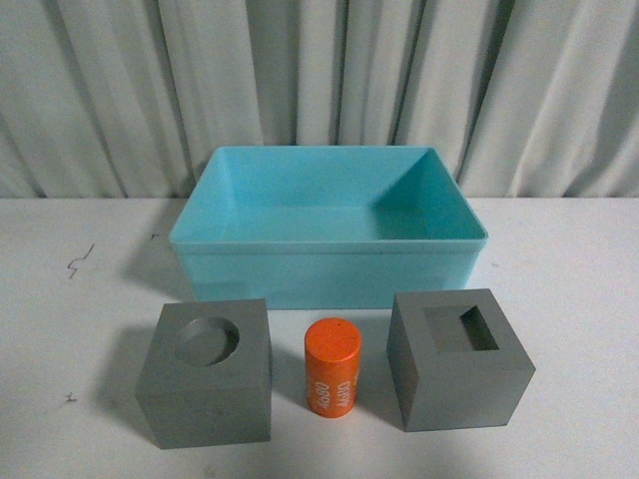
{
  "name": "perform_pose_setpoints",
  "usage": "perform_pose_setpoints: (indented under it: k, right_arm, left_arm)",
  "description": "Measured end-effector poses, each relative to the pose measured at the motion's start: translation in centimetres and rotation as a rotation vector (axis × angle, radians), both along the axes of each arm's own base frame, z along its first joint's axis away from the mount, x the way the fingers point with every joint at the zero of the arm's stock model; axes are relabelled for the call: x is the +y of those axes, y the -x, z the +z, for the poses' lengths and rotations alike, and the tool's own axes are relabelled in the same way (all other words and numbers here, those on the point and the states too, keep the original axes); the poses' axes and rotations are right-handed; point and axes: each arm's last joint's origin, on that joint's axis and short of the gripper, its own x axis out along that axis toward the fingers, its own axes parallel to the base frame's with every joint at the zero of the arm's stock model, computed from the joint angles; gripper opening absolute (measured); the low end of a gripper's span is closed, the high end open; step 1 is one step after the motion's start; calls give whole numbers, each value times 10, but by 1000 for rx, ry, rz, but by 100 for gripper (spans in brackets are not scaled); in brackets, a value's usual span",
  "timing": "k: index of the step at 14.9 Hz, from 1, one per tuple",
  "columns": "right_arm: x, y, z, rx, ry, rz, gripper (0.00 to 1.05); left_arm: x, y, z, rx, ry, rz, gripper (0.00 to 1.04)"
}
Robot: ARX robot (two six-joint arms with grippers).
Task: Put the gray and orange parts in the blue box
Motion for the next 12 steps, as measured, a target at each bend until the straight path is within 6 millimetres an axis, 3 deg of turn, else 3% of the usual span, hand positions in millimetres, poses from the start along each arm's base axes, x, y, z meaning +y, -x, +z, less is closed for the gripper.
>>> perform_pose_setpoints:
  k: [12]
  right_arm:
    - [0, 0, 0, 0, 0, 0, 98]
  left_arm:
    - [0, 0, 0, 0, 0, 0, 98]
